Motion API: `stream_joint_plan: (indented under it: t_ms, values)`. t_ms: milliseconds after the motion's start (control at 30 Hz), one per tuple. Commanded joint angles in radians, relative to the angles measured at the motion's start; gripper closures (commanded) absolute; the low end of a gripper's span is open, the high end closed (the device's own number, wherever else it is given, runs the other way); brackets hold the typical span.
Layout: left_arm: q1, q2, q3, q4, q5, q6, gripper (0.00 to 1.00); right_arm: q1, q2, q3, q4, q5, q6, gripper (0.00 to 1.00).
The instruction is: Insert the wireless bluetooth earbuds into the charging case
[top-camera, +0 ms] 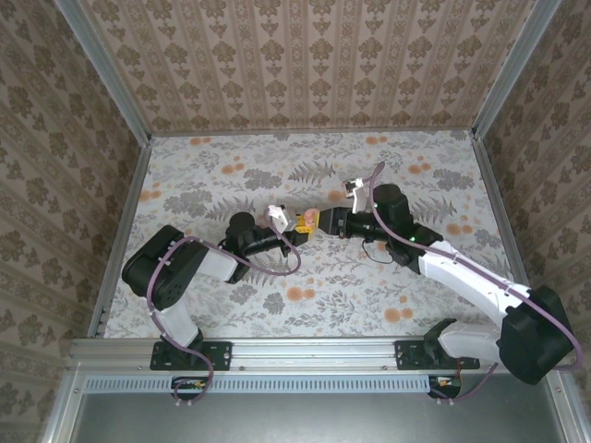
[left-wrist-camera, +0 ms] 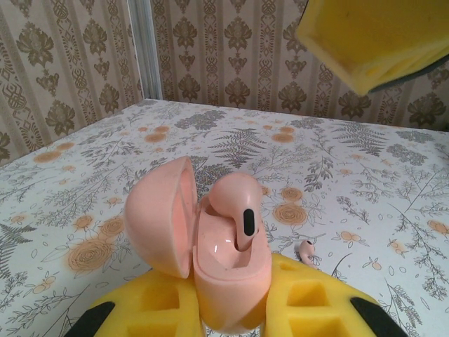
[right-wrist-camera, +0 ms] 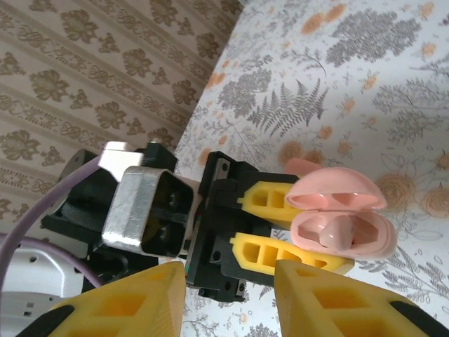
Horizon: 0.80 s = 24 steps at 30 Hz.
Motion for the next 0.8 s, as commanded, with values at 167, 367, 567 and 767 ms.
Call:
stream_joint_plan:
  t_ms: [167, 367, 567, 767]
  values:
    - [0.0, -0.036, 0.014, 0.04, -0.004, -0.021, 0.89, 0.003, 0.071, 0.054, -0.046, 0.046, 0.063, 0.63]
    - [0.0, -0.039, 0.011, 0.04, -0.004, -0.021, 0.89, 0.002, 0.092, 0.069, -0.044, 0.046, 0.061, 0.64]
    - [0.0, -0.042, 0.009, 0.04, -0.004, -0.02, 0.89, 0.0, 0.104, 0.072, -0.043, 0.055, 0.06, 0.65]
    - [0.0, -0.046, 0.009, 0.039, -0.004, -0.021, 0.89, -0.001, 0.112, 0.079, -0.044, 0.064, 0.062, 0.65]
